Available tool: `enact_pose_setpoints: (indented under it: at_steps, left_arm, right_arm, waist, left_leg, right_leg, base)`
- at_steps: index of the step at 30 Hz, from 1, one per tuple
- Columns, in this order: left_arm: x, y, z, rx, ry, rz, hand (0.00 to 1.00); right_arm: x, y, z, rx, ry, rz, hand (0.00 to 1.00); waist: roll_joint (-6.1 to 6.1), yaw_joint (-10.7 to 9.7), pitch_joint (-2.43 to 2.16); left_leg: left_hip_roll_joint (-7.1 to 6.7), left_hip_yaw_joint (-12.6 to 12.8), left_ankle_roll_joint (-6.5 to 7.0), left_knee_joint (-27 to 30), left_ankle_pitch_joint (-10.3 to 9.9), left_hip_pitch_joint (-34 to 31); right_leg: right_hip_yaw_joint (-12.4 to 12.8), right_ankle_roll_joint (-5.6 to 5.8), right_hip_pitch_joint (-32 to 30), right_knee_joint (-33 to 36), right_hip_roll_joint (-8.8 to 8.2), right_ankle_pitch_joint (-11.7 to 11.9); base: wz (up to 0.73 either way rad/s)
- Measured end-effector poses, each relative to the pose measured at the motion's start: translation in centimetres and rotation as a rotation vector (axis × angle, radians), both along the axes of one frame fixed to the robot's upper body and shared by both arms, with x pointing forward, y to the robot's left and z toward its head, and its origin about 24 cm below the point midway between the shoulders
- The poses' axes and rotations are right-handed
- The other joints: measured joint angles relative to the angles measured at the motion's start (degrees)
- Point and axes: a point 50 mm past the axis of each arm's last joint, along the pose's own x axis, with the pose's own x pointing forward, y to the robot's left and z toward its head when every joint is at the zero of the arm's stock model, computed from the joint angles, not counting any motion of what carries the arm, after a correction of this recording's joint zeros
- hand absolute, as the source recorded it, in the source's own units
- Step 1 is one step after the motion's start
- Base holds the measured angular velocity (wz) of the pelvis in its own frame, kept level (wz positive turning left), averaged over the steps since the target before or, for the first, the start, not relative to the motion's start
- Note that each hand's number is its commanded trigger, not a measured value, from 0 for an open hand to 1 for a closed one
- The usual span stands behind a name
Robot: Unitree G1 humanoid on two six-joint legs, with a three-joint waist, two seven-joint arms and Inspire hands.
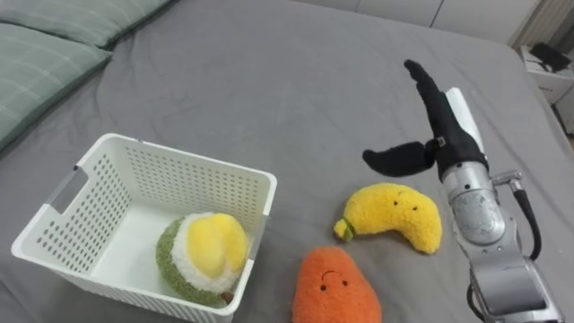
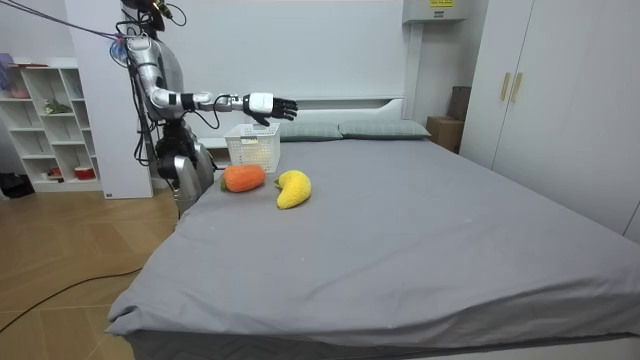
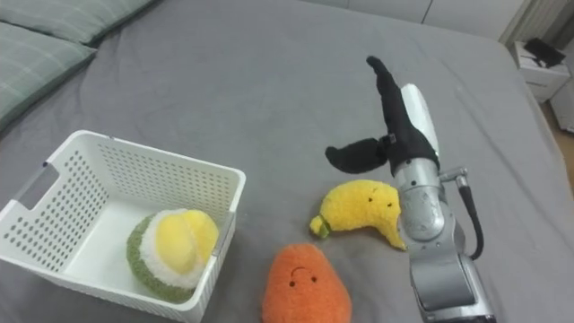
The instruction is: Collect toys from the bed
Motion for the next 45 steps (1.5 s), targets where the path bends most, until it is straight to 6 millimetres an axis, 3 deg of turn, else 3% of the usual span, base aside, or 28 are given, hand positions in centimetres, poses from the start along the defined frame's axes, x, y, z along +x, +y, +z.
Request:
enact_pose_setpoints:
  at_steps: [6,9,14,16,19,29,32,37,38,39,45]
  left_arm:
    - [-0.3,0.7,0.2,0.011,0.021,0.006,0.0]
    - [-0.2,1.7,0.4,0.014,0.024,0.013,0.0]
    - [1.1,2.9,0.9,0.036,-0.003,0.004,0.0]
    - [2.6,3.2,1.2,0.034,-0.043,-0.012,0.0]
    - [3.3,3.4,1.3,0.035,-0.069,-0.022,0.0]
    - [4.4,2.6,1.2,0.003,-0.101,-0.066,0.0]
    - [4.4,2.4,1.2,-0.001,-0.106,-0.075,0.0]
    - [5.0,2.1,1.0,-0.021,-0.128,-0.071,0.0]
    - [5.0,2.0,1.0,-0.024,-0.126,-0.071,0.0]
    - [4.9,2.0,0.9,-0.031,-0.122,-0.069,0.0]
    - [5.5,1.6,0.8,-0.058,-0.112,-0.094,0.0]
  right_arm:
    - [-0.7,-2.4,-2.6,-0.054,0.134,-0.067,0.0]
    - [-0.1,-3.2,-3.4,-0.052,0.176,-0.104,0.0]
    - [1.5,-4.3,-4.0,-0.096,0.235,-0.156,0.0]
    - [2.2,-5.2,-4.1,-0.138,0.278,-0.177,0.0]
    - [2.4,-5.5,-4.5,-0.156,0.308,-0.199,0.0]
    - [3.6,-5.8,-4.1,-0.226,0.314,-0.193,0.0]
    - [3.6,-5.5,-4.4,-0.248,0.317,-0.177,0.0]
    - [3.5,-5.4,-4.7,-0.283,0.339,-0.159,0.0]
    - [3.4,-5.5,-4.8,-0.283,0.34,-0.159,0.36]
    - [3.4,-5.4,-4.8,-0.287,0.341,-0.154,1.0]
    - [3.4,-5.9,-4.8,-0.309,0.345,-0.175,1.0]
  waist:
    - [-1.61,0.5,0.07]
    - [-2.62,0.7,0.18]
    - [-3.71,0.9,-0.04]
    - [-3.77,1.9,0.44]
    - [-3.91,2.2,0.64]
    - [-3.88,3.8,1.28]
    - [-3.87,4.3,1.87]
    - [-4.15,6.8,2.2]
    - [-4.11,7.0,2.23]
    - [-4.01,7.1,2.3]
    - [-3.08,8.7,2.99]
  left_leg:
    - [-0.07,-0.1,0.07,0.5,0.0,-1.3]
    - [-0.02,-0.1,0.08,1.6,0.0,-3.1]
    - [0.12,-0.4,0.09,2.1,0.0,-7.4]
    - [0.09,-0.8,0.17,2.5,0.1,-9.6]
    - [-0.05,-1.5,0.22,3.2,0.1,-11.8]
    - [-0.15,-2.5,0.18,4.2,0.3,-16.7]
    - [-0.15,-2.9,0.12,4.2,0.3,-17.1]
    - [-0.17,-3.4,0.0,4.3,0.5,-19.3]
    - [-0.19,-3.5,0.0,4.4,0.5,-19.5]
    - [-0.26,-3.8,-0.01,4.5,0.5,-19.8]
    - [-0.36,-4.6,-0.07,4.6,0.7,-20.9]
  right_leg:
    - [-0.3,0.14,-1.0,-0.1,-0.1,-0.1]
    - [-0.7,0.07,-2.3,0.0,-0.09,0.0]
    - [-1.4,-0.13,-6.4,1.0,-0.1,0.2]
    - [-2.0,-0.17,-8.1,0.8,-0.16,0.5]
    - [-2.8,-0.15,-9.9,0.8,-0.27,0.5]
    - [-4.5,-0.15,-13.8,0.2,-0.38,0.5]
    - [-5.1,-0.16,-13.9,-0.1,-0.32,0.5]
    - [-5.3,-0.33,-16.0,0.0,-0.31,0.6]
    - [-5.4,-0.33,-16.0,-0.1,-0.32,0.6]
    - [-6.0,-0.33,-16.1,-0.1,-0.36,0.6]
    - [-6.9,-0.34,-16.9,-0.1,-0.44,0.6]
  base:
    - [0.02]
    - [0.07]
    - [0.06]
    - [0.08]
    - [0.13]
    - [0.09]
    - [0.08]
    - [0.01]
    - [0.12]
    - [0.19]
    - [0.06]
